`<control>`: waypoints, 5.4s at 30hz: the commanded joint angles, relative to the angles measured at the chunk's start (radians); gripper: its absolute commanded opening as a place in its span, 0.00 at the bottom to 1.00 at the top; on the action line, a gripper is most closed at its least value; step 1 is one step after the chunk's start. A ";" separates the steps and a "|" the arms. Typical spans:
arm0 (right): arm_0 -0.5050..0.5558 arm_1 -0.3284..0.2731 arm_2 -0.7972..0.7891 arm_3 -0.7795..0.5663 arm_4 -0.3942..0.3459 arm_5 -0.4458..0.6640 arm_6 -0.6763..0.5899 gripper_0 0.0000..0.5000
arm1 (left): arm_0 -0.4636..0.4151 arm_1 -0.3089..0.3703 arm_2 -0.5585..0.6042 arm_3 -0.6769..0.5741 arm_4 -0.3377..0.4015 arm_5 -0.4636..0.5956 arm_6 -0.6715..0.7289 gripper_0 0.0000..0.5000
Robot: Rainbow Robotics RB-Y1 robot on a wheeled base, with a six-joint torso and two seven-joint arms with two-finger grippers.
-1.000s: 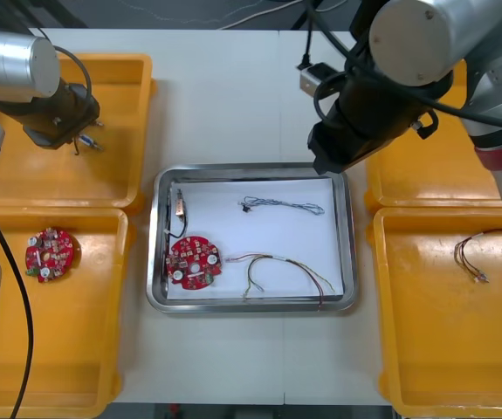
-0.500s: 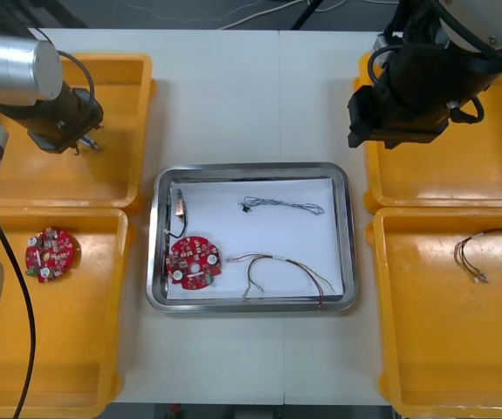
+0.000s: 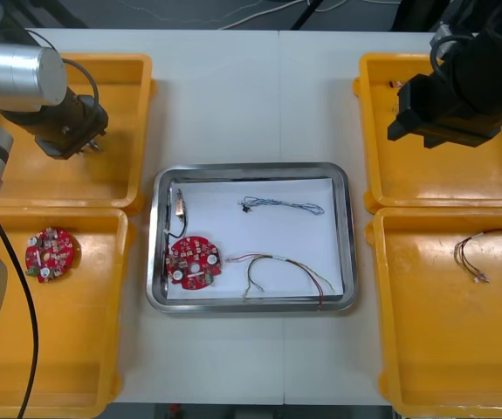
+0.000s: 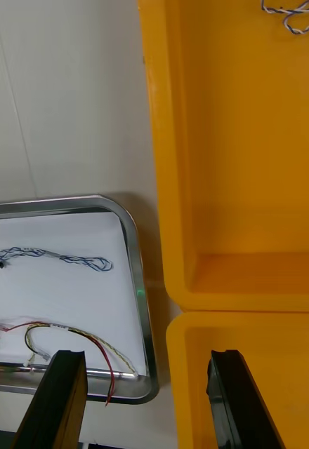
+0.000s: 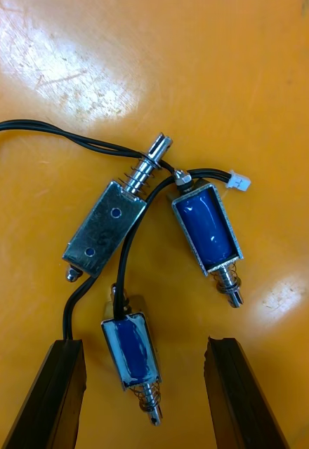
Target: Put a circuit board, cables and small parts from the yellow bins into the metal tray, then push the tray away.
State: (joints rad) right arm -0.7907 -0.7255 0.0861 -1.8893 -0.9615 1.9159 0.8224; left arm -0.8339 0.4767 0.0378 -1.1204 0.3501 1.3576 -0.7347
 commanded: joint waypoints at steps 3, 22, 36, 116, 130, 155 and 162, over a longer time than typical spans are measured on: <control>0.117 -0.086 -0.103 -0.120 -0.033 0.004 0.035 1.00 | -0.042 -0.015 0.010 -0.009 0.021 -0.014 0.034 1.00; 0.384 -0.196 -0.266 -0.226 -0.056 0.004 0.132 1.00 | -0.017 -0.015 -0.003 -0.009 0.023 -0.049 0.021 0.42; 0.533 -0.241 -0.313 -0.237 -0.042 0.004 0.262 1.00 | 0.012 -0.015 -0.004 -0.009 0.001 -0.077 0.008 0.67; 0.688 -0.206 -0.350 -0.303 -0.017 -0.054 0.273 1.00 | 0.053 0.132 0.068 -0.635 0.105 0.562 -0.103 0.00; 0.688 -0.206 -0.350 -0.303 -0.017 -0.054 0.273 1.00 | 0.052 0.155 -0.053 -0.716 0.162 0.562 -0.109 0.00; 0.688 -0.206 -0.350 -0.303 -0.017 -0.054 0.273 1.00 | 0.058 -0.043 -0.292 -0.773 0.130 0.562 -0.045 0.00; 0.688 -0.206 -0.350 -0.303 -0.017 -0.054 0.273 1.00 | 0.113 -0.130 -0.338 -0.806 0.061 0.562 -0.045 0.00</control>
State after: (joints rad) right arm -0.1154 -0.9226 -0.2315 -2.1662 -0.9859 1.8670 1.1150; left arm -0.7668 0.3932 -0.2725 -1.8630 0.4416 1.9127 -0.7753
